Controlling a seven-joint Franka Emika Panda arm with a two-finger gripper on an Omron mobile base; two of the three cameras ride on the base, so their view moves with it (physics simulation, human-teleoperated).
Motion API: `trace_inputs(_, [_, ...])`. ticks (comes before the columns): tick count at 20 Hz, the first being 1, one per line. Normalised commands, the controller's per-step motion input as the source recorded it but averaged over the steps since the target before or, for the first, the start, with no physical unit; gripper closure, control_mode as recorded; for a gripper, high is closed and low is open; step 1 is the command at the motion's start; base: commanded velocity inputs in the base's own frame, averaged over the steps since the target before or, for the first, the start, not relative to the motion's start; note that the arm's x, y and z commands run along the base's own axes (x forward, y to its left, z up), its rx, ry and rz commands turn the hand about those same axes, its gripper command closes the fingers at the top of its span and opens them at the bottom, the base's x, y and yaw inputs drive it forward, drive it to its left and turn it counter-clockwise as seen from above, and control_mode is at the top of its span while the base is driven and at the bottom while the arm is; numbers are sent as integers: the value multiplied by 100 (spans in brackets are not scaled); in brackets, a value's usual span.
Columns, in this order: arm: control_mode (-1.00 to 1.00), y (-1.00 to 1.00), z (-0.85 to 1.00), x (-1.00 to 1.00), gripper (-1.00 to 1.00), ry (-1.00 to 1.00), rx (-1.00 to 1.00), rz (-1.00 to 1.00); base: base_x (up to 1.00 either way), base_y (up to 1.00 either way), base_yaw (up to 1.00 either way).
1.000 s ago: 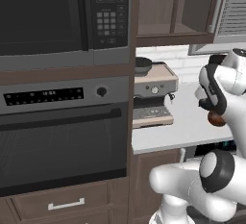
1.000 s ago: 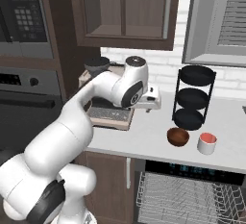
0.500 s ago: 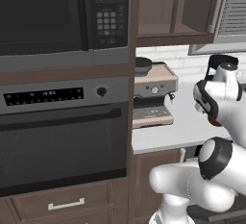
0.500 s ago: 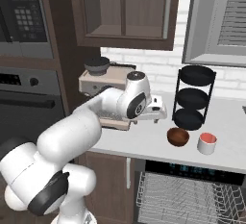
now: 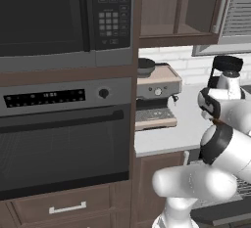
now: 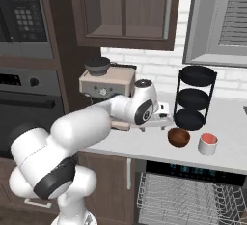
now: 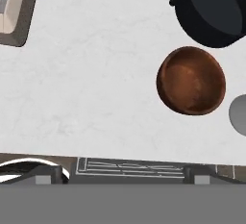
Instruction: Pick up the cup and bowl from the counter, place them in the dishwasher, and close the dishwasher door.
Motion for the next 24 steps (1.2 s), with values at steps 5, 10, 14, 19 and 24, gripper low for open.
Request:
trace_inputs(5, [-100, -26, -6, 55, -100, 8, 4, 0, 0, 0, 0])
trace_inputs(10, [-100, -36, -6, 33, -100, 7, 4, 1, 0, 0, 0])
trace_inputs(14, [-100, -5, -25, 11, -100, 1, 1, 0, 0, 0, 0])
trace_inputs(19, [-100, 0, -44, 1, -100, 0, 0, 0, 0, 0, 0])
trace_inputs(24, [-100, -18, -29, 21, -100, 0, 0, 1, 0, 0, 0])
